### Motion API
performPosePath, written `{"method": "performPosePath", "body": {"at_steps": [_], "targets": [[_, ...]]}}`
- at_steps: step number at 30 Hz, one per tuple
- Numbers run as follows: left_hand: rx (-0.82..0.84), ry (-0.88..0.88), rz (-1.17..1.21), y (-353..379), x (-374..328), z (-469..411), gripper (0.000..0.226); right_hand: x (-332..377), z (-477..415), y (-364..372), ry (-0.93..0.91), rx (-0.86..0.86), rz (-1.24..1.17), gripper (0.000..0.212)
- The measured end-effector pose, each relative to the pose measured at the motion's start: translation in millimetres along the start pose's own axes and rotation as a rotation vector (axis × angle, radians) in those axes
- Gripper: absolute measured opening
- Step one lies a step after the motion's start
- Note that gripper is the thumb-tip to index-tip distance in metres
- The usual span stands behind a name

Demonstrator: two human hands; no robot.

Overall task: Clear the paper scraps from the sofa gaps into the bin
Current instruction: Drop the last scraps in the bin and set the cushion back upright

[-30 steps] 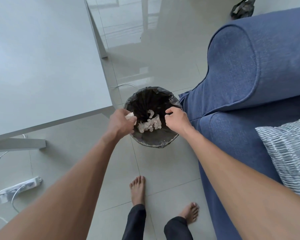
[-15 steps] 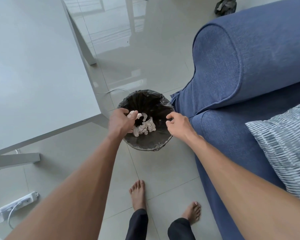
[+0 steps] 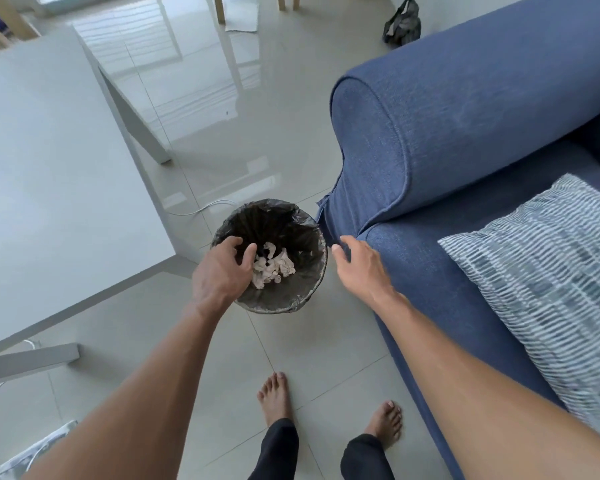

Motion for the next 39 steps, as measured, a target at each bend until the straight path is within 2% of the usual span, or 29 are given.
{"method": "performPosePath", "body": {"at_steps": [3, 5, 11, 18, 24, 29, 33, 36, 39], "targets": [[-0.058, 0.167, -0.030, -11, -42, 17, 0.060, -12, 16, -45, -0.036, -0.167, -0.053, 0.044], [-0.075, 0.266, 0.036, -8, -76, 35, 0.062, -24, 29, -80, -0.062, -0.317, -0.075, 0.042], [0.100, 0.514, 0.052, 49, -165, 95, 0.066, -93, 45, -168, -0.096, -0.621, 0.026, 0.044], [0.196, 0.694, 0.052, 93, -257, 123, 0.066, -211, 61, -224, 0.056, -0.638, 0.253, 0.056], [0.245, 0.808, 0.004, 126, -346, 131, 0.068, -293, 79, -259, 0.195, -0.708, 0.255, 0.065], [0.270, 0.862, 0.035, 147, -399, 145, 0.073, -346, 104, -266, 0.366, -0.768, 0.158, 0.071], [0.383, 0.807, -0.039, 174, -402, 149, 0.080, -369, 117, -247, 0.490, -0.771, -0.011, 0.074], [0.464, 0.726, -0.074, 187, -395, 146, 0.085, -375, 117, -240, 0.513, -0.798, -0.226, 0.072], [0.487, 0.690, -0.101, 189, -395, 138, 0.088, -382, 124, -241, 0.492, -0.831, -0.330, 0.067]]}}
Point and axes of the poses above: each hand's wrist, its own z-axis away from the middle knuckle, its own y-axis out of the palm, x = y × z, the point moved 7 cm from there along -z, towards the middle knuckle, and after that the axes turned 12 degrees about -x, right-handed, at the moved point
